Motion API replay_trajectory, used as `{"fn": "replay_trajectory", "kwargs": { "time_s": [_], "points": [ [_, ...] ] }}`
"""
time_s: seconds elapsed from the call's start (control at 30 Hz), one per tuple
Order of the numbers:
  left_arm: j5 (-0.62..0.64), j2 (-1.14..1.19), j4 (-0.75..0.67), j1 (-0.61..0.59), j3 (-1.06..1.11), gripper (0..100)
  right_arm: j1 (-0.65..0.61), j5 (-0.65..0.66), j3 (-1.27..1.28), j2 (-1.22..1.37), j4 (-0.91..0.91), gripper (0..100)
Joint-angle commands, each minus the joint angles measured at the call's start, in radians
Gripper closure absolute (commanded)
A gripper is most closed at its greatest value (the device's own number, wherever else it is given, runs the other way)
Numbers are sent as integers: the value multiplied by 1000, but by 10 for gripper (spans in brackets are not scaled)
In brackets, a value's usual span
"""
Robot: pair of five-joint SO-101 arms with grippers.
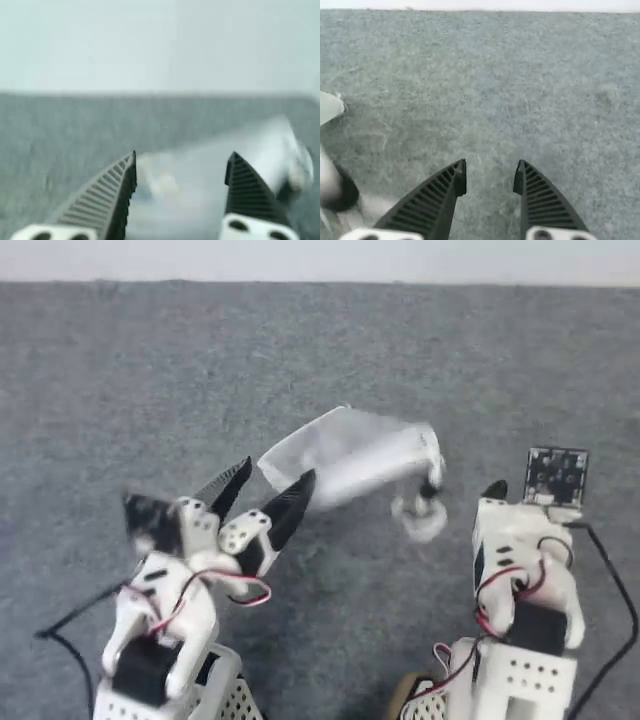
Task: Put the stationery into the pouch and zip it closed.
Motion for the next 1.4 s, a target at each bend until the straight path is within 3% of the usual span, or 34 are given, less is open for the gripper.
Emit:
{"fn": "replay_trajectory", "kwargs": {
  "time_s": [0.0,0.3,0.53,1.03,1.13,1.23,1.37],
  "points": [
    [17,-91,2,-9,-1,731,-7,3,43,-111,-2,841],
    [17,-57,-31,-121,12,731,-5,84,259,-398,44,840],
    [17,-57,-107,-207,127,731,-5,83,288,-390,79,836],
    [11,-57,-129,-184,372,732,-2,83,459,-390,102,839],
    [-52,-57,-129,-184,410,735,1,83,459,-389,119,839],
    [-86,-54,-110,-184,414,792,-5,63,459,-389,208,839],
    [-132,-55,-63,-183,414,897,1,-91,459,-389,265,840]
  ]
}}
